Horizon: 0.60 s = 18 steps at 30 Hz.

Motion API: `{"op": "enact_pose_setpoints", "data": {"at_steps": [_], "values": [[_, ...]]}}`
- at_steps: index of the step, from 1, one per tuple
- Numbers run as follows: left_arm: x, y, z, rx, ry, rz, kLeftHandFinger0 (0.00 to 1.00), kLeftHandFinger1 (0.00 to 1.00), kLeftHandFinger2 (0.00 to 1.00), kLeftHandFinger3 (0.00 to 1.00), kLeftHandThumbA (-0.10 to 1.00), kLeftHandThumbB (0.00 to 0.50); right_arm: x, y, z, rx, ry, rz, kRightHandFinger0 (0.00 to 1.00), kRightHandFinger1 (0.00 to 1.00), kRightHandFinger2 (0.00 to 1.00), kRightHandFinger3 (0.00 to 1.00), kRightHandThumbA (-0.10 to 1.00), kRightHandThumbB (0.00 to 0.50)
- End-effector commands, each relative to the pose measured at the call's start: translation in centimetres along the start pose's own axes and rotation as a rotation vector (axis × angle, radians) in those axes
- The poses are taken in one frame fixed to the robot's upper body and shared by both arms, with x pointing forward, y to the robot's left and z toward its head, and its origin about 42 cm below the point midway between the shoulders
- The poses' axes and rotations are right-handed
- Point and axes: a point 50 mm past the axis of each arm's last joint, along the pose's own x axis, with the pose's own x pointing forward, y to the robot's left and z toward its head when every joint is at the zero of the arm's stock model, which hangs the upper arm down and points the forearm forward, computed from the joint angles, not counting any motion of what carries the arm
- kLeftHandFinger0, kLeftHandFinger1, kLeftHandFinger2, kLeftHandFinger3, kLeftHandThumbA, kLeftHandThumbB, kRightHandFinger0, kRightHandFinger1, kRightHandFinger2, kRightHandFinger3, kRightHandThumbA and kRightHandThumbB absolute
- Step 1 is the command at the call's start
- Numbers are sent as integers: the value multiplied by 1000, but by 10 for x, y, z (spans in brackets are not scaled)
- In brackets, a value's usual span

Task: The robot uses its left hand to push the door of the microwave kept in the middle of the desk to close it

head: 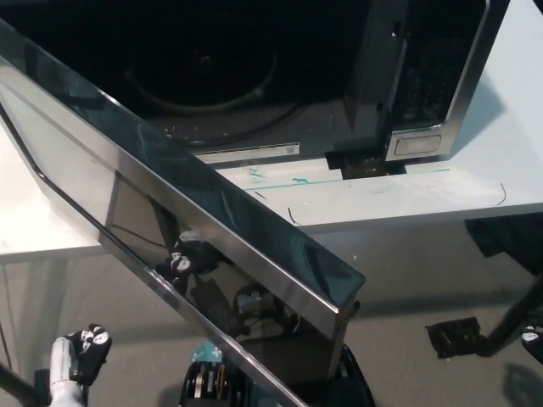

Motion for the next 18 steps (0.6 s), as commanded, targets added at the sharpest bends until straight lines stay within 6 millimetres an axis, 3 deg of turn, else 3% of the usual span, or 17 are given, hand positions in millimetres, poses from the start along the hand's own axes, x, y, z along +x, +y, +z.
{"op": "enact_pose_setpoints", "data": {"at_steps": [1, 5, 6, 10, 12, 14, 15, 16, 18], "values": [[-8, 0, 9, 13, -64, -15, 52, 57, 157, 337, 36, 3, 10, -5, 27, 32, -87, -38, 615, 556, 584, 553, 336, 73], [-38, 9, 21, 163, -234, -36, 2, 13, 119, 319, 147, 0, 17, -7, 36, 39, -99, -46, 604, 566, 593, 583, 297, 51], [-45, 11, 24, 169, -253, -25, 0, 0, 104, 296, 181, 0, 17, -9, 36, 23, -102, -42, 627, 594, 639, 621, 308, 39], [-64, 19, 32, 194, -304, -42, 0, 0, 85, 281, 182, 0, 16, -12, 33, 26, -109, -40, 612, 578, 640, 637, 316, 48], [-84, 26, 46, 195, -317, -55, 10, 24, 124, 309, 187, 0, 16, -14, 34, 7, -113, -34, 569, 541, 610, 618, 311, 28], [-103, 32, 64, 222, -371, -85, 2, 19, 122, 289, 121, 0, 15, -12, 35, 17, -102, -42, 587, 560, 608, 605, 312, 37], [-103, 31, 65, 222, -373, -89, 1, 18, 122, 289, 118, 0, 15, -14, 35, 16, -103, -45, 585, 559, 606, 603, 311, 37], [-115, 39, 76, 269, -485, -162, 0, 22, 157, 338, 53, 0, 15, -14, 35, 11, -105, -45, 631, 600, 632, 604, 325, 43], [-120, 41, 84, 266, -581, -178, 0, 0, 110, 298, -16, 0, 14, -17, 34, 11, -108, -44, 625, 606, 655, 634, 320, 27]]}}
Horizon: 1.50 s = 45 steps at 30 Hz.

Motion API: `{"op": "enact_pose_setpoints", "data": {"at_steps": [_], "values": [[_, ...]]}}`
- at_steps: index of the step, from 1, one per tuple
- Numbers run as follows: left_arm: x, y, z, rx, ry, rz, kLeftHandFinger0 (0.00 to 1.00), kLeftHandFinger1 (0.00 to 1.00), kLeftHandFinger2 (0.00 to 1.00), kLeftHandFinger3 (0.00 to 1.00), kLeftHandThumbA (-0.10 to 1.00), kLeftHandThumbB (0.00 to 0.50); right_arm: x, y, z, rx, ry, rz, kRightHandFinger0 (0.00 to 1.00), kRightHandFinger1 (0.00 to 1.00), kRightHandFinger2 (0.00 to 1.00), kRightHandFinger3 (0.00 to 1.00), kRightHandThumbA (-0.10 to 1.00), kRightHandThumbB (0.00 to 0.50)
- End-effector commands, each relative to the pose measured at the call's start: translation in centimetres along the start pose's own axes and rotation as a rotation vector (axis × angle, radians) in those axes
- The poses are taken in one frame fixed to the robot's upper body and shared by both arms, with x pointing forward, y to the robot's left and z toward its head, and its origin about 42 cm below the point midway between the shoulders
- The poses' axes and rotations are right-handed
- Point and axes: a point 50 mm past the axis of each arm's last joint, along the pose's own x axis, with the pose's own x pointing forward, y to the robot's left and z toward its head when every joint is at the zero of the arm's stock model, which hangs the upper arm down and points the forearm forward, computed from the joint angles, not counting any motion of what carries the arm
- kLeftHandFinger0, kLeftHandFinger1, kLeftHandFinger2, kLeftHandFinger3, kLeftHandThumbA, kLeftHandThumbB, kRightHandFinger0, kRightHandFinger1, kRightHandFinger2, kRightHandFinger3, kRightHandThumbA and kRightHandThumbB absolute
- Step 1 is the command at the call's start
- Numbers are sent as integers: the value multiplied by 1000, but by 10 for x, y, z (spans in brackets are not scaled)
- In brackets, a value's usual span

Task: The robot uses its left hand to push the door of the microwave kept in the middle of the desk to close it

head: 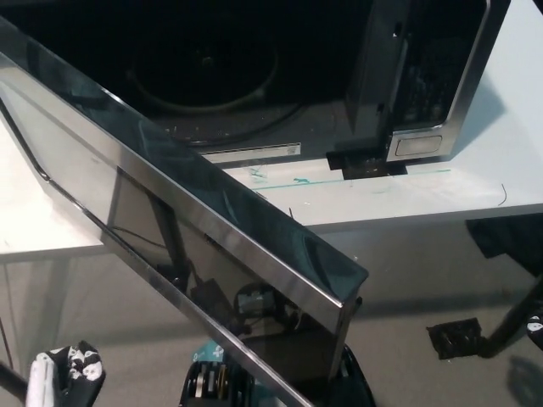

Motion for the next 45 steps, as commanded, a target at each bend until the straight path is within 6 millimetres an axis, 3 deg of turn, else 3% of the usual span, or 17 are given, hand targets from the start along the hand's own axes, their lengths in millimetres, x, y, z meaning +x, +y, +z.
{"op": "enact_pose_setpoints", "data": {"at_steps": [1, 4, 6, 9, 12, 15, 18, 19, 22, 27, 29, 32, 35, 40, 41, 44, 45], "values": [[-4, 16, 39, 111, -278, -92, 0, 0, 104, 283, -65, 0, 8, -15, 20, 12, -86, -29, 607, 589, 647, 643, 307, 33], [5, 22, 69, 183, -486, -88, 0, 0, 71, 243, -100, 6, 7, -16, 17, 18, -74, -36, 641, 622, 693, 656, 305, 32], [7, 24, 96, 200, -521, -79, 0, 0, 93, 245, 20, 0, 7, -15, 18, 16, -61, -33, 680, 655, 736, 705, 330, 48], [16, 17, 139, 207, -711, -67, 0, 0, 26, 186, -70, 10, 7, -15, 22, -12, -65, -20, 816, 782, 875, 909, 361, 19], [17, 14, 148, 207, -757, -61, 0, 0, 18, 167, -60, 7, 7, -15, 21, -2, -62, -14, 826, 786, 884, 925, 363, 20], [35, -2, 177, 188, -889, -82, 0, 0, 0, 74, -66, 27, 5, -16, 18, 14, -61, -2, 855, 822, 896, 903, 370, 6], [43, -8, 180, 192, -918, -85, 0, 0, 0, 37, -100, 33, 5, -17, 15, 24, -63, -3, 823, 803, 859, 816, 349, 13], [48, -14, 186, 188, -932, -100, 0, 0, 1, 65, -81, 25, 6, -17, 15, 26, -56, -24, 759, 738, 789, 743, 335, 38], [54, -21, 192, 180, -959, -123, 0, 0, 10, 103, -99, 29, 6, -18, 15, 22, -62, -20, 755, 727, 760, 709, 329, 46], [68, -36, 205, 173, -1010, -162, 0, 0, 0, 62, -100, 31, 5, -16, 13, 23, -49, -1, 769, 743, 803, 808, 381, 36], [73, -42, 206, 165, -1014, -179, 0, 0, 0, 66, -100, 55, 6, -15, 13, 74, -29, -16, 846, 811, 895, 903, 365, 57], [84, -49, 207, 185, -1020, -187, 0, 0, 0, 44, -100, 61, 7, -13, 15, 71, -27, -19, 869, 821, 907, 919, 362, 59], [109, -54, 205, 237, -1005, -223, 0, 0, 0, 107, -100, 62, 7, -14, 15, 70, -35, -18, 833, 787, 871, 897, 338, 69], [153, -63, 214, 312, -965, -244, 0, 0, 5, 109, -100, 77, 7, -11, 11, 101, -18, -28, 860, 810, 881, 902, 304, 61], [173, -69, 219, 346, -956, -234, 0, 0, 0, 106, -100, 78, 8, -12, 12, 70, -18, -29, 855, 807, 877, 897, 316, 53], [183, -72, 219, 356, -965, -230, 0, 0, 0, 56, -100, 93, 6, -13, 9, 63, -20, -24, 832, 793, 864, 876, 320, 47], [197, -76, 222, 398, -970, -205, 0, 0, 0, 6, -100, 86, 6, -12, 9, 109, -11, -35, 747, 722, 803, 820, 272, 66]]}}
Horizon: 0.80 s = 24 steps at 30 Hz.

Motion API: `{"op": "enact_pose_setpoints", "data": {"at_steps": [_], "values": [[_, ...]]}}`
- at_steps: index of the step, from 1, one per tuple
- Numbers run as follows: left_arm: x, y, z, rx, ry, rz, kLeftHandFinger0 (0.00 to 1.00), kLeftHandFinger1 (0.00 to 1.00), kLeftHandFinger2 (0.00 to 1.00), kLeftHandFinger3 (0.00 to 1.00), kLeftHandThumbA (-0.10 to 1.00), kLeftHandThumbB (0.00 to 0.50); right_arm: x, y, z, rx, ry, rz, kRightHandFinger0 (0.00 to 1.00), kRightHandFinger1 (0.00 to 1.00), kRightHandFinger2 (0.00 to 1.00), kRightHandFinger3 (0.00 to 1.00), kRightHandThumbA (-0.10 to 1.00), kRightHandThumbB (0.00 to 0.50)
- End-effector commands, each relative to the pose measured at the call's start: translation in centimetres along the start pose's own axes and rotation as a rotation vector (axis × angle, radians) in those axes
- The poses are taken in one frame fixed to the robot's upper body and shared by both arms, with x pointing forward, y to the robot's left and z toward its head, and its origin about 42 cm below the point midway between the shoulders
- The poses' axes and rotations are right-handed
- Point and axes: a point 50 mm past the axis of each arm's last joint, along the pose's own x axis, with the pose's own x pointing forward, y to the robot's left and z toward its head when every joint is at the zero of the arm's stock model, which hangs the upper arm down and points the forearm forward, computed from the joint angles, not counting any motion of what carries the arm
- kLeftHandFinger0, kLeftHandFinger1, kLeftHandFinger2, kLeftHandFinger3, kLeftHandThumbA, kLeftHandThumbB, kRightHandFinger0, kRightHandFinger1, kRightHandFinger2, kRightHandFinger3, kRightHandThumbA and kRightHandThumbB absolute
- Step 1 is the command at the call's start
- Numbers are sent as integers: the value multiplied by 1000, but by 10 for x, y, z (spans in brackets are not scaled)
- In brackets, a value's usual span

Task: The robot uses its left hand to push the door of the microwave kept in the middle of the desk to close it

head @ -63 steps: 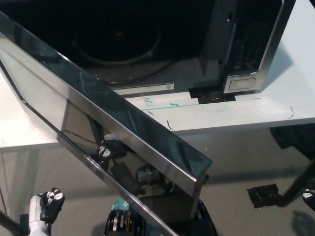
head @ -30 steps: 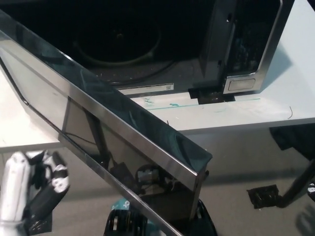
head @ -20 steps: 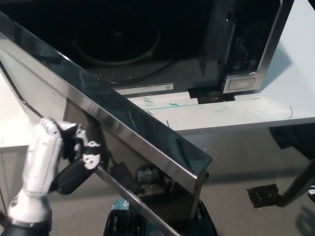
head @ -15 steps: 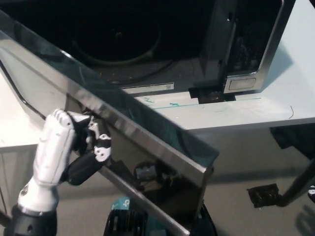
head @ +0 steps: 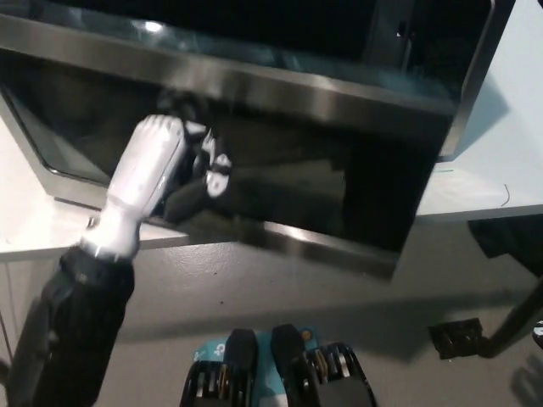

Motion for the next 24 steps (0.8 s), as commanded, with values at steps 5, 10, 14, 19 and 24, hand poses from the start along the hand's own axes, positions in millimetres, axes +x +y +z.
{"op": "enact_pose_setpoints", "data": {"at_steps": [5, 10, 14, 19, 24], "values": [[71, 10, -40, 247, -40, 0, 0, 0, 2, 0, -100, 75, 7, -6, 13, 45, -42, -19, 707, 702, 759, 777, 265, 60], [107, 27, -56, 362, -6, 9, 0, 36, 83, 72, -100, 97, 7, -3, 13, 83, -33, -27, 698, 678, 723, 732, 251, 80], [110, 30, -52, 374, -19, 29, 0, 0, 12, 0, -100, 93, 7, -4, 14, 69, -38, -15, 716, 695, 734, 741, 265, 65], [91, 30, -42, 360, -51, 70, 0, 0, 0, 0, -100, 78, 4, -5, 10, 65, -36, -7, 753, 722, 775, 768, 292, 57], [54, 31, -19, 283, -127, 115, 0, 0, 5, 51, -100, 72, 5, -4, 13, 51, -42, 6, 818, 784, 838, 779, 321, 23]]}}
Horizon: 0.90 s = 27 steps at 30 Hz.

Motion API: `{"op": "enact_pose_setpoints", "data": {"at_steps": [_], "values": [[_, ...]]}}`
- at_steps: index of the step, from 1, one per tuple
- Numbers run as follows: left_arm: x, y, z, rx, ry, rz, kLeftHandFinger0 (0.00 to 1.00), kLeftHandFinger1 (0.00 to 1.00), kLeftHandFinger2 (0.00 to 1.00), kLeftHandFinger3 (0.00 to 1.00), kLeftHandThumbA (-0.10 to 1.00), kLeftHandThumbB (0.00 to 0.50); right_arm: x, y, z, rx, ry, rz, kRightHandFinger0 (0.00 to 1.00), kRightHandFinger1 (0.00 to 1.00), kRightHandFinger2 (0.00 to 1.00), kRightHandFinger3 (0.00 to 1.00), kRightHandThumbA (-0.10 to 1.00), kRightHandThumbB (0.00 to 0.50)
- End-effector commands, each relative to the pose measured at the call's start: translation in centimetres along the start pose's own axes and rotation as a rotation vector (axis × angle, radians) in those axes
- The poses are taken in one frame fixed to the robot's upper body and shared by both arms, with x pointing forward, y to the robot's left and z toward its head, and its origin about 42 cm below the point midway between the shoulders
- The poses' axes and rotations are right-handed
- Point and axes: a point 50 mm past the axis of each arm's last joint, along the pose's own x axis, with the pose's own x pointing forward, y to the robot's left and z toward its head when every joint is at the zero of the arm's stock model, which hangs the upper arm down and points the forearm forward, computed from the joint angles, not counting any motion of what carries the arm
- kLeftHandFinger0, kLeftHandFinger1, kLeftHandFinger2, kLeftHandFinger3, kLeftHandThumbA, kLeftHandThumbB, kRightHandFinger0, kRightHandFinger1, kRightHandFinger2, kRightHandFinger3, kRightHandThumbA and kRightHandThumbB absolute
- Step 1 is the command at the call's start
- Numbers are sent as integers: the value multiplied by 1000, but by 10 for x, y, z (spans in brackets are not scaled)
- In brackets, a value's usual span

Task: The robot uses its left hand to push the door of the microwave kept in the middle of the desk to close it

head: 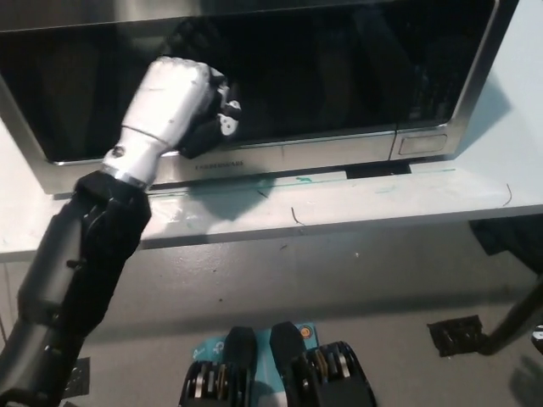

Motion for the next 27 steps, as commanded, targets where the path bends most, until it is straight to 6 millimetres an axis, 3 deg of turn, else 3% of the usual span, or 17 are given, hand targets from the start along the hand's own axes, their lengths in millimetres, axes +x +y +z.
{"op": "enact_pose_setpoints", "data": {"at_steps": [1, 2, 6, 7, 8, 9, 12, 13, 15, 17, 21, 23, 24, 25, 26, 27], "values": [[-2, 35, 12, 14, -73, 140, 0, 0, 2, 56, -100, 69, 6, -2, 20, -19, -65, 11, 825, 791, 843, 778, 333, 25], [-15, 38, 22, -11, -97, 160, 0, 0, 20, 105, -100, 60, 7, -2, 20, -14, -62, 7, 828, 791, 843, 783, 335, 38], [-48, 47, 48, -9, -143, 236, 0, 0, 0, 89, -100, 98, 6, -2, 18, 6, -64, 17, 848, 789, 835, 805, 338, 56], [-59, 49, 54, -31, -147, 249, 0, 0, 0, 93, -100, 89, 6, -3, 18, -64, -83, 27, 845, 793, 859, 858, 410, 45], [-67, 50, 58, -54, -142, 255, 0, 0, 1, 115, -100, 96, 6, -2, 18, -54, -79, 24, 847, 790, 853, 857, 413, 70], [-85, 51, 64, -93, -134, 262, 0, 0, 0, 110, -100, 70, 5, -2, 17, -35, -77, 29, 880, 808, 865, 888, 414, 74], [-118, 51, 70, -153, -88, 272, 0, 0, 0, 45, -100, 67, 5, -3, 18, -85, -78, 24, 894, 832, 907, 923, 428, 52], [-133, 49, 71, -168, -64, 270, 0, 0, 0, 31, -100, 60, 5, -3, 18, -89, -81, 22, 868, 812, 881, 885, 417, 43], [-142, 45, 70, -170, -39, 263, 0, 0, 0, 27, -100, 62, 10, -3, 27, -77, -95, 8, 821, 773, 830, 816, 372, 48], [-176, 32, 64, -191, 56, 192, 0, 0, 0, 77, -100, 68, 9, -3, 28, -71, -101, -2, 729, 707, 759, 745, 322, 48], [-226, 4, 45, -242, 240, 126, 0, 0, 3, 102, -100, 46, 9, -2, 26, -85, -102, 2, 819, 784, 827, 841, 329, 44], [-241, -7, 37, -263, 330, 114, 0, 0, 9, 119, -100, 40, 11, 0, 28, -111, -96, -7, 826, 789, 828, 826, 356, 62], [-257, -19, 30, -309, 427, 82, 1, 4, 82, 193, -100, 0, 11, 1, 30, -105, -89, -8, 833, 786, 823, 824, 361, 65], [-263, -24, 27, -327, 486, 65, 1, 10, 98, 223, -100, 0, 12, 0, 30, -118, -96, -2, 829, 781, 815, 796, 363, 57], [-268, -32, 21, -342, 511, 91, 0, 0, 87, 213, -100, 1, 13, 2, 33, -96, -105, -1, 748, 719, 759, 723, 334, 47], [-271, -34, 19, -338, 527, 92, 0, 0, 85, 213, -100, 0, 13, 2, 33, -108, -114, -1, 738, 708, 748, 713, 330, 49]]}}
